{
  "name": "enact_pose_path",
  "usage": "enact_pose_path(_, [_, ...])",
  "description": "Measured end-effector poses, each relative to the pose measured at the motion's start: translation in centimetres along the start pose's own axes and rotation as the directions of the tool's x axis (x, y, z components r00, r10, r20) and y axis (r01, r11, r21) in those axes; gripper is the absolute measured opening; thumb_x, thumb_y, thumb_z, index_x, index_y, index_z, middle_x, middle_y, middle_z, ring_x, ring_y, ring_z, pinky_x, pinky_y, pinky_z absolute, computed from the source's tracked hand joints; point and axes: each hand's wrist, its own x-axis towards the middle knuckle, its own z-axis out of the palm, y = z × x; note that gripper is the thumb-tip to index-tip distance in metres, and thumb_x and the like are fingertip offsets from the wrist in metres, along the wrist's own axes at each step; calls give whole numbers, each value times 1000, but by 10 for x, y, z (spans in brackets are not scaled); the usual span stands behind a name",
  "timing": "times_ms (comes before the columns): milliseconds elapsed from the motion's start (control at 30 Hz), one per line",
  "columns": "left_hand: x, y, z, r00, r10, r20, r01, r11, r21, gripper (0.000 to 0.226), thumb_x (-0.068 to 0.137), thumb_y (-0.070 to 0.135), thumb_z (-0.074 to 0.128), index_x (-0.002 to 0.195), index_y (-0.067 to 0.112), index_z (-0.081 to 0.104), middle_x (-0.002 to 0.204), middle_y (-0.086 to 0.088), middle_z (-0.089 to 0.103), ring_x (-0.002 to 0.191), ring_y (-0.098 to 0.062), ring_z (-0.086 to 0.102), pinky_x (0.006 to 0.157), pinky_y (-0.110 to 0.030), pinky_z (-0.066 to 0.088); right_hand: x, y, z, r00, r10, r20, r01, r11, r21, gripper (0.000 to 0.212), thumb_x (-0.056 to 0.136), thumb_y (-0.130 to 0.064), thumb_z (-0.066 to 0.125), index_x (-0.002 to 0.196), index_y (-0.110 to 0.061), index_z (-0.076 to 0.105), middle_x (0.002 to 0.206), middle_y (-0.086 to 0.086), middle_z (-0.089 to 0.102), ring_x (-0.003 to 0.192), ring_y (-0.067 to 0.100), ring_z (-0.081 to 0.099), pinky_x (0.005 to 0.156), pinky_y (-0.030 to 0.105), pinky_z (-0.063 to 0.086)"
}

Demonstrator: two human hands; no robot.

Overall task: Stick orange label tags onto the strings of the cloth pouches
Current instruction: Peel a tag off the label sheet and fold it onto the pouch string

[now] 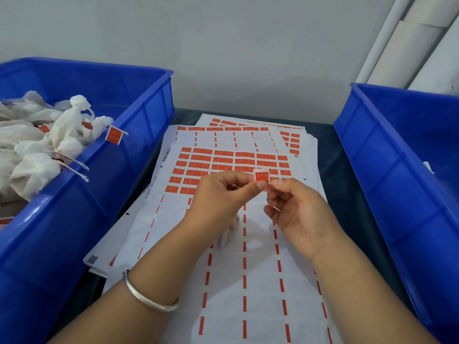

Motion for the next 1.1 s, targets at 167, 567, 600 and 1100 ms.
enact_pose_path(167, [0, -1, 0, 1000, -15, -8, 15, 1000, -7, 7, 57, 43, 65, 57, 37, 68, 71, 21, 69, 56, 8, 59, 44, -5, 41, -1, -1, 0, 1000, 1, 0, -1, 1000, -10, 19, 88, -17, 61, 80, -27, 74, 73, 1, 67, 61, 10, 64, 60, 23, 53])
enact_pose_path(567, [4, -5, -1, 998, -50, 33, 47, 994, 98, 9, 75, 36, 63, 67, 31, 63, 49, 25, 57, 45, 13, 51, 43, -2, 38, -2, 3, 7, 966, -253, -62, 205, 884, -421, 19, 82, -30, 68, 68, -42, 72, 83, -23, 70, 82, 14, 67, 73, 22, 53])
enact_pose_path(600, [4, -5, -2, 998, -54, 34, 51, 994, 95, 10, 77, 34, 63, 67, 30, 63, 49, 25, 57, 45, 13, 51, 42, -2, 38, -3, 3, 7, 961, -266, -68, 211, 875, -436, 18, 81, -31, 68, 67, -42, 72, 84, -24, 70, 81, 13, 67, 73, 21, 54])
enact_pose_path(1100, [0, -1, -7, 999, 19, -28, -20, 998, -58, 6, 75, 23, 70, 72, 27, 71, 72, 11, 71, 71, -7, 66, 56, -13, 51, -3, 7, 7, 949, -314, 39, 274, 757, -594, 19, 75, -48, 59, 66, -33, 64, 66, -26, 66, 68, -5, 63, 59, 10, 44])
